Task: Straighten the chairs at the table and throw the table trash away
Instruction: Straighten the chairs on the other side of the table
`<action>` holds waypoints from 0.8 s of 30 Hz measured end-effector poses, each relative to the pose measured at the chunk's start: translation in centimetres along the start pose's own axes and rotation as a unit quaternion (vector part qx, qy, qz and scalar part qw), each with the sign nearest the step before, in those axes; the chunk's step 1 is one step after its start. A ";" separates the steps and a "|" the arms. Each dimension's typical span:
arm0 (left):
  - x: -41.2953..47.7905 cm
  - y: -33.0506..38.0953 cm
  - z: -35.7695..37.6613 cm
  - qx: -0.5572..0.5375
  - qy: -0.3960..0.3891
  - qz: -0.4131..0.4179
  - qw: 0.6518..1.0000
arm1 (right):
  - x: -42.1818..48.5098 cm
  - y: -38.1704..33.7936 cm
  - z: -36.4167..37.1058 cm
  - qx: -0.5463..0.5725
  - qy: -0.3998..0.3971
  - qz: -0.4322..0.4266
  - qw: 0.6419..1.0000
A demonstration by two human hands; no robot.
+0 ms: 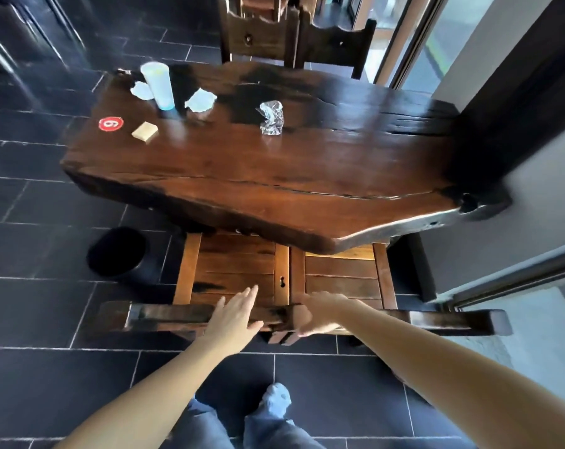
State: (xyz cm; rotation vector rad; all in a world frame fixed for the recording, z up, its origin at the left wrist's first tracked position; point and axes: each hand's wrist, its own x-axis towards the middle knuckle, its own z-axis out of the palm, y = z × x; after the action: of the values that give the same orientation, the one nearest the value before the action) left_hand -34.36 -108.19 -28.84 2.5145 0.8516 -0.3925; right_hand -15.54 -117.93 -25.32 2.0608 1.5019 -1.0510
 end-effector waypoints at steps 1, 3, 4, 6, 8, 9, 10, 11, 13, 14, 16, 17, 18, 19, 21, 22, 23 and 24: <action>-0.4 -0.4 -0.8 0.002 0.021 0.006 1.000 | 0.0 -0.6 -0.1 0.028 0.024 -0.016 0.999; -1.3 -1.5 -2.6 0.010 0.056 -0.001 0.998 | 0.3 -2.4 -0.3 0.043 0.090 -0.046 0.994; -1.7 -2.3 -3.5 0.011 0.072 -0.013 0.997 | 0.6 -3.7 -0.6 0.042 0.122 -0.056 0.990; -2.7 -4.5 -5.5 0.014 0.100 -0.045 0.994 | 1.3 -6.9 -1.8 0.045 0.174 -0.074 0.981; -3.9 -7.1 -7.5 0.017 0.127 -0.072 0.989 | 1.7 -10.6 -3.7 0.051 0.217 -0.099 0.970; -4.6 -8.5 -8.4 0.016 0.139 -0.082 0.987 | 1.8 -12.6 -4.8 0.055 0.237 -0.111 0.964; -5.3 -10.0 -9.2 0.014 0.150 -0.090 0.984 | 2.0 -14.6 -5.8 0.060 0.257 -0.121 0.957; -6.1 -11.6 -10.0 0.013 0.159 -0.097 0.982 | 2.2 -16.7 -6.8 0.070 0.276 -0.127 0.950; -8.1 -14.9 -11.5 0.019 0.176 -0.110 0.978 | 2.8 -21.0 -8.2 0.109 0.305 -0.131 0.937; -9.1 -16.7 -12.1 0.019 0.188 -0.117 0.975 | 3.1 -23.2 -8.7 0.132 0.313 -0.132 0.931; -11.1 -20.3 -13.1 0.010 0.212 -0.137 0.968 | 4.0 -27.7 -9.5 0.157 0.319 -0.145 0.923; -12.1 -22.1 -13.7 0.006 0.222 -0.148 0.964 | 4.6 -29.9 -9.8 0.156 0.318 -0.154 0.922; -13.1 -24.0 -14.2 0.004 0.230 -0.162 0.960 | 5.2 -32.1 -10.2 0.148 0.316 -0.163 0.923; -14.2 -25.9 -14.6 0.002 0.238 -0.177 0.955 | 5.9 -34.2 -10.6 0.135 0.314 -0.173 0.924; -16.4 -29.7 -15.6 -0.002 0.258 -0.209 0.943 | 7.2 -38.3 -11.7 0.118 0.316 -0.190 0.922; -17.5 -31.4 -16.1 -0.006 0.266 -0.224 0.937 | 7.8 -40.3 -12.3 0.112 0.318 -0.198 0.920; -18.6 -33.0 -16.5 -0.011 0.271 -0.240 0.932 | 8.2 -42.1 -12.8 0.106 0.320 -0.206 0.919; -19.8 -34.4 -16.8 -0.016 0.278 -0.253 0.927 | 8.6 -44.0 -13.2 0.099 0.320 -0.218 0.917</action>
State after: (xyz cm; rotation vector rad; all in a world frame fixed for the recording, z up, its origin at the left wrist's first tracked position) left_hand -69.24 -85.36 -17.77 2.3704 1.7182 0.2044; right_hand -50.49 -87.78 -17.89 2.4188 2.3461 -0.7050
